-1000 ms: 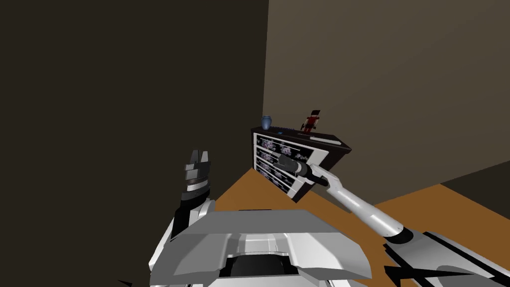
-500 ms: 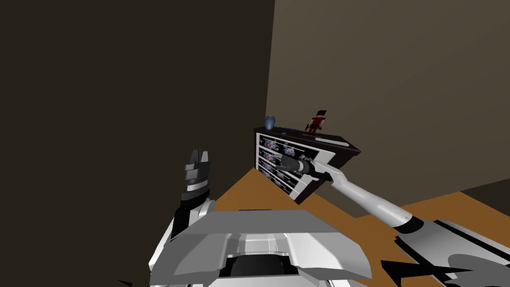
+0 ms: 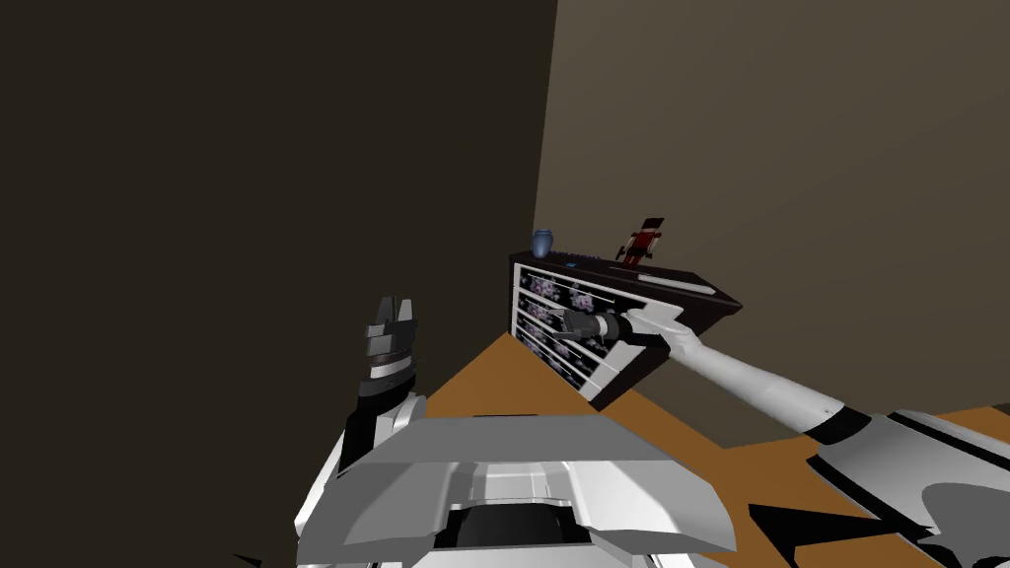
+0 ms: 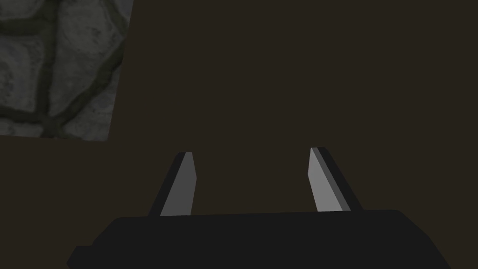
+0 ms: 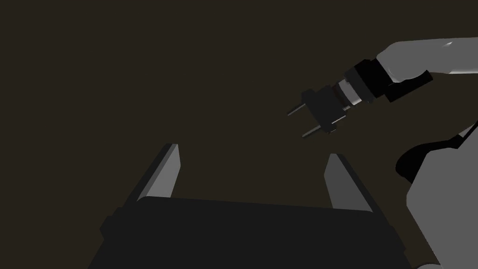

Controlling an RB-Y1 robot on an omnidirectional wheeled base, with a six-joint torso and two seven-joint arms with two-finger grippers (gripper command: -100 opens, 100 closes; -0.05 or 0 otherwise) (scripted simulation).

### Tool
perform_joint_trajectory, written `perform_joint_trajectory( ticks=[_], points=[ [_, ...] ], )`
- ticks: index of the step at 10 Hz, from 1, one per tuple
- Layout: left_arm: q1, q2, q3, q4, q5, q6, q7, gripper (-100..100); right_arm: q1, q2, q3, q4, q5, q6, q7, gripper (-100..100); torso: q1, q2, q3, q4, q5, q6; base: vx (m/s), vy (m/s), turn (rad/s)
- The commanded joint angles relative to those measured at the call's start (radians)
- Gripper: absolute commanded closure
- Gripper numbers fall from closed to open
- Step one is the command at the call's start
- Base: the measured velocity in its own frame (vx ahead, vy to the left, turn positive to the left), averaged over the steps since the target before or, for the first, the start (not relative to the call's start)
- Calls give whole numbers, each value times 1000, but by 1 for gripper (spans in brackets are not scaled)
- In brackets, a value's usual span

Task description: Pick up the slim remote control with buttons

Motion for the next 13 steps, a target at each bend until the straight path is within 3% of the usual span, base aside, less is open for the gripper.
perform_joint_trajectory(
  ticks=[1, 2, 4, 5, 7, 8, 10, 11, 12, 13],
  points=[
    [0, 0, 0, 0, 0, 0, 0, 0, -13, -35, 7, 21, 4, -12, -2, -100, 0, 0, 0, 0, 0, 0, 8, 17, -25],
    [0, 0, 0, 0, 0, 0, 0, 0, -60, -70, 55, 70, 35, -42, -5, -100, -1, 0, 0, 0, 0, 0, 17, 31, 111],
    [0, 0, 0, 0, 0, 0, 0, 0, -60, -119, 55, 82, 35, -42, -5, -100, -1, 0, 0, 0, 0, 0, 12, 22, 45],
    [0, 0, 0, 0, 0, 0, 0, 0, -106, -152, 103, 130, 66, -73, -10, -100, -1, 1, 0, 0, 0, 0, 19, 30, 119],
    [0, 0, 0, 0, 0, 0, 0, 0, -106, -204, 103, 144, 66, -73, -10, -100, -1, 0, 0, 0, 0, 0, 17, 18, 36],
    [0, 0, 0, 0, 0, 0, 0, 0, -147, -245, 148, 183, 96, -103, -15, -100, -2, 0, 0, 0, -1, 0, 29, 21, 105],
    [0, 0, 0, 0, 0, 0, 0, 0, -150, -287, 154, 205, 96, -103, -15, -100, -1, -1, 0, 0, 0, 0, 24, 14, 41],
    [0, 0, 0, 0, 0, 0, 0, 0, -193, -326, 202, 247, 125, -132, -21, -100, -2, 0, 0, 0, -1, 0, 31, 20, 106],
    [0, 0, 0, 0, 0, 0, 0, 0, -193, -362, 206, 266, 125, -132, -21, -100, -1, -1, 0, 0, 0, 0, 32, 14, 68],
    [0, 0, 0, 0, 0, 0, 0, 0, -234, -394, 245, 293, 154, -161, -27, -100, -2, -1, 0, 0, 0, 0, 49, 11, 92]
  ],
)
